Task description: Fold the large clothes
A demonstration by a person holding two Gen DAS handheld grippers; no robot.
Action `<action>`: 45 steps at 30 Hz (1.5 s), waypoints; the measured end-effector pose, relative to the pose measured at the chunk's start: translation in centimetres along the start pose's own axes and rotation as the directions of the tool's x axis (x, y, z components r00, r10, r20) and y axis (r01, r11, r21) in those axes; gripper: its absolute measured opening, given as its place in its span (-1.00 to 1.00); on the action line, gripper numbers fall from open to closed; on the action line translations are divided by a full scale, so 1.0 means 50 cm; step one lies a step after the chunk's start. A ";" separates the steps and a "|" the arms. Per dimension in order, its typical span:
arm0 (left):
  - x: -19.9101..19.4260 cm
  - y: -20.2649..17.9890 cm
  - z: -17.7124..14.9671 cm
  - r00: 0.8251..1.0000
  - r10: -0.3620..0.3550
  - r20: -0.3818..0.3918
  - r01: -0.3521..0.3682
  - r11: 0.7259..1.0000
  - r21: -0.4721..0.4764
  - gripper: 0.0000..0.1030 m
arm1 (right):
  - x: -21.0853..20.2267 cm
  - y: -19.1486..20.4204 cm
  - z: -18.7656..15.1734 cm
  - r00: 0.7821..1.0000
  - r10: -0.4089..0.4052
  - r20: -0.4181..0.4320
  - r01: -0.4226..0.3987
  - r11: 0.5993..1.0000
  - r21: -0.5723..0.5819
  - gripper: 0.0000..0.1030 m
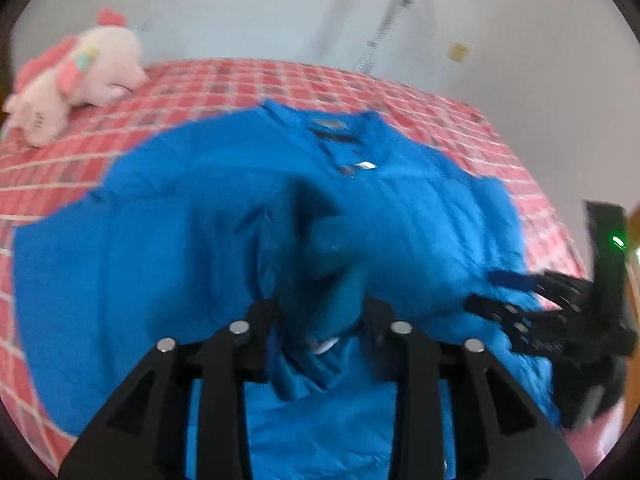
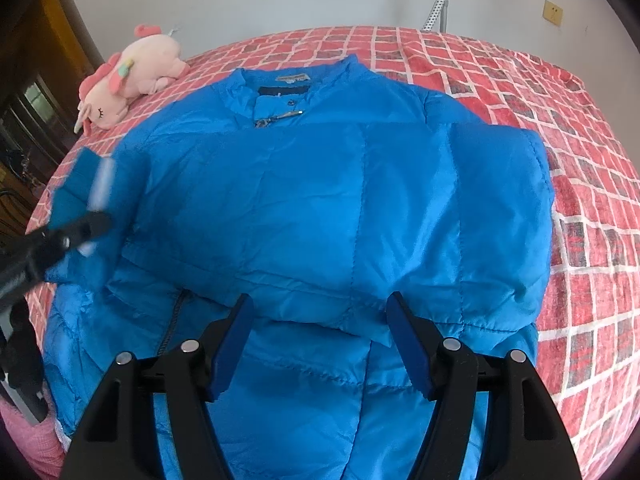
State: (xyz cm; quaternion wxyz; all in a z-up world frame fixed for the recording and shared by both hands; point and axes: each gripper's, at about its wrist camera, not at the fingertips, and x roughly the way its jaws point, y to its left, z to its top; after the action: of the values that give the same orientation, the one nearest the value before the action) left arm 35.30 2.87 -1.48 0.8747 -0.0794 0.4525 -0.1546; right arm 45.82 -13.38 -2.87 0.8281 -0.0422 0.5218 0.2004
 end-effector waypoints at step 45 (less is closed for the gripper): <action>-0.152 0.188 0.035 0.943 0.290 0.164 -0.262 0.949 -0.173 0.10 | 0.009 0.098 0.101 0.954 0.298 -0.006 -0.298 0.954 0.037 -0.73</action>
State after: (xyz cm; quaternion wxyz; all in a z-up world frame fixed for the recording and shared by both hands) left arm 34.47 14.29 2.73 0.9179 -0.0942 0.3852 0.0123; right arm 48.41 -7.36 -0.30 0.7862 0.0507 0.5303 0.3133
